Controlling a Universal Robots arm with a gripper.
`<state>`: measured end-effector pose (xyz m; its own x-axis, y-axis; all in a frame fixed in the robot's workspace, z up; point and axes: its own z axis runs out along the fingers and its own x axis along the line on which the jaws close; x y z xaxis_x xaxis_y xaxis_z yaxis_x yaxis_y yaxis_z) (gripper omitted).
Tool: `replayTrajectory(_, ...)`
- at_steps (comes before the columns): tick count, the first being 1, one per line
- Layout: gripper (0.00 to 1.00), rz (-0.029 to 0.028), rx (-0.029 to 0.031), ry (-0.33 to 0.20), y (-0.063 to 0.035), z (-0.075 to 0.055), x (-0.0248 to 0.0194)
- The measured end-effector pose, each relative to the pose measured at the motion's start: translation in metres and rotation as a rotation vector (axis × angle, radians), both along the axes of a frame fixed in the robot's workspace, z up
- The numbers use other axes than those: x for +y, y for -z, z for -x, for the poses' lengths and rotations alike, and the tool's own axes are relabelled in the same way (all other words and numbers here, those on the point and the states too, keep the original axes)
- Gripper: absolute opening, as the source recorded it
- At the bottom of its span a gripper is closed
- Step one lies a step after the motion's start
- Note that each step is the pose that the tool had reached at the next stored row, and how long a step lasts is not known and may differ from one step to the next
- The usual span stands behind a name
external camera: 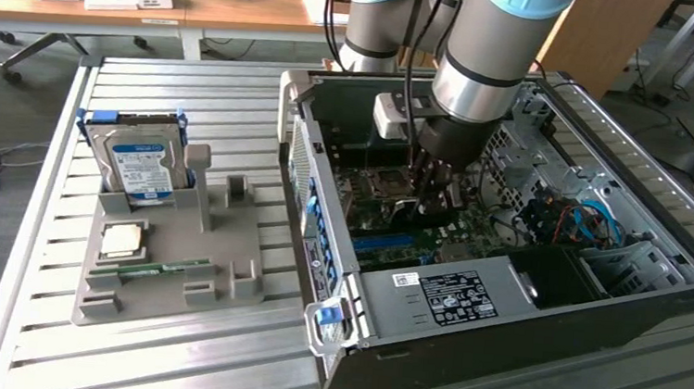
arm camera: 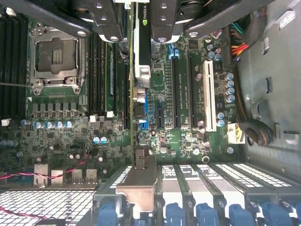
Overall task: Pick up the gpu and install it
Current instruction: 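Insert the gpu into the slot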
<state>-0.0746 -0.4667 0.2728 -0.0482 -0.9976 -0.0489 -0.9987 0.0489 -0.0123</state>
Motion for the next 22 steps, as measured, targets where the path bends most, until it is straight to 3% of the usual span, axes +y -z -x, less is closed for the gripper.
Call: replayTrajectory(22, 0.27, -0.0001, 0.0000, 0.000, 0.0020, 0.0054, -0.0004)
